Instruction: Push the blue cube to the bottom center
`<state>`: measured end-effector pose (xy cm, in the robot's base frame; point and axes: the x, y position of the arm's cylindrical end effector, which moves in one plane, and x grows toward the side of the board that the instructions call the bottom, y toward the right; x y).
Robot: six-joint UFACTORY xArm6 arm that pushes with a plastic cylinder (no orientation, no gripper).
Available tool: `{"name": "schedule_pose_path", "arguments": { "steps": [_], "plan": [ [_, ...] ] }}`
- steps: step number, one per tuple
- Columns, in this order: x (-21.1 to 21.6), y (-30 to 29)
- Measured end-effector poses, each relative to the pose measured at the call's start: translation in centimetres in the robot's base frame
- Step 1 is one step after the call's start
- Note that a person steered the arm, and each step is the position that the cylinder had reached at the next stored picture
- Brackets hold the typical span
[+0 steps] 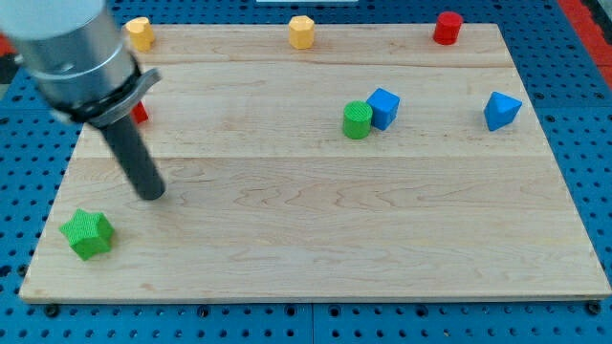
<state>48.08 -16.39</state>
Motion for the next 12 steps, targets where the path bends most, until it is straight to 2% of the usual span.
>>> {"name": "schedule_pose_path", "arguments": {
  "steps": [2, 4, 6, 10, 12],
  "plan": [
    [-12.4, 11.3],
    [-17.3, 12.4],
    [-18.2, 15.7],
    [-18.4, 16.4],
    [-15.5, 24.7]
  ]
}}
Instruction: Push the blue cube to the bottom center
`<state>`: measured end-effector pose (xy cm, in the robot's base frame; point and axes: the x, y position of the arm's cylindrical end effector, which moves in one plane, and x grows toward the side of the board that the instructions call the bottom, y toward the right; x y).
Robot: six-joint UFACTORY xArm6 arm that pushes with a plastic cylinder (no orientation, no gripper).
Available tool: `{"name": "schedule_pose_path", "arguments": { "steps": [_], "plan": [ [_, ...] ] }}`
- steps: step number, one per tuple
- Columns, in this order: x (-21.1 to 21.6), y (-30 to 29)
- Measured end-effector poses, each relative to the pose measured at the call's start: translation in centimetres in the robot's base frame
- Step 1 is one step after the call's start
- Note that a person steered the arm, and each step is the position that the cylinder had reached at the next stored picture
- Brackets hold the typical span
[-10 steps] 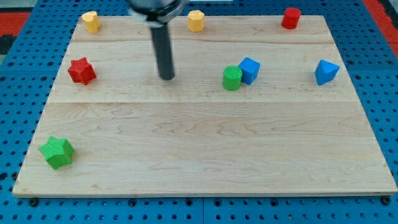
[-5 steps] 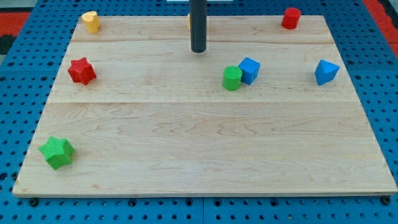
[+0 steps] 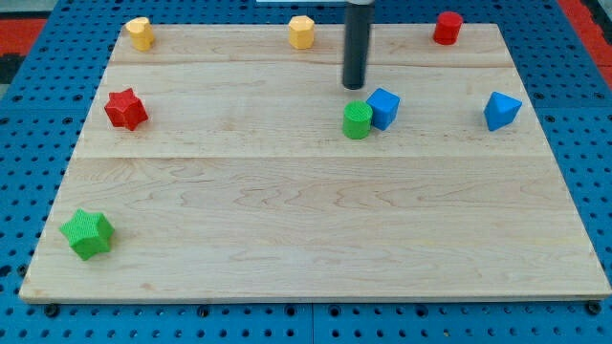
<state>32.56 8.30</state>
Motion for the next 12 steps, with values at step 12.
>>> {"name": "schedule_pose_path", "arguments": {
  "steps": [12],
  "plan": [
    [8.8, -2.6]
  ]
}}
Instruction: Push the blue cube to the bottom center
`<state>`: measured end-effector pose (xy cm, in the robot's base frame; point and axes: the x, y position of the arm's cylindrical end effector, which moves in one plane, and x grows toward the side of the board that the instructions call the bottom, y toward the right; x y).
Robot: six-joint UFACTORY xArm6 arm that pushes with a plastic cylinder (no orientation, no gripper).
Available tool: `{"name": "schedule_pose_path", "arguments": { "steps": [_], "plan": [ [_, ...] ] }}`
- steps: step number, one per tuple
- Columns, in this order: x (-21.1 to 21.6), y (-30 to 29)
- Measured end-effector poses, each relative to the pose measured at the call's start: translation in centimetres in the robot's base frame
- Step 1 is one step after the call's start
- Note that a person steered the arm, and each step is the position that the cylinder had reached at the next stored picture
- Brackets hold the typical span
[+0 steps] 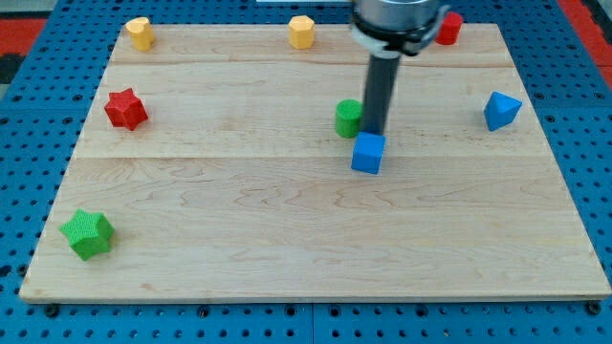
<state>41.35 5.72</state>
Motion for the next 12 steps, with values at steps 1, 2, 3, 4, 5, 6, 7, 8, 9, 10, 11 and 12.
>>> {"name": "schedule_pose_path", "arguments": {
  "steps": [1, 2, 3, 4, 5, 6, 7, 8, 9, 10, 11, 12],
  "plan": [
    [3.1, -3.1],
    [4.8, 0.3],
    [4.8, 1.6],
    [4.8, 5.4],
    [5.2, 8.6],
    [9.2, 9.6],
    [13.6, 8.4],
    [16.4, 3.2],
    [15.5, 2.0],
    [11.8, 7.7],
    [11.4, 3.3],
    [11.4, -3.7]
  ]
}}
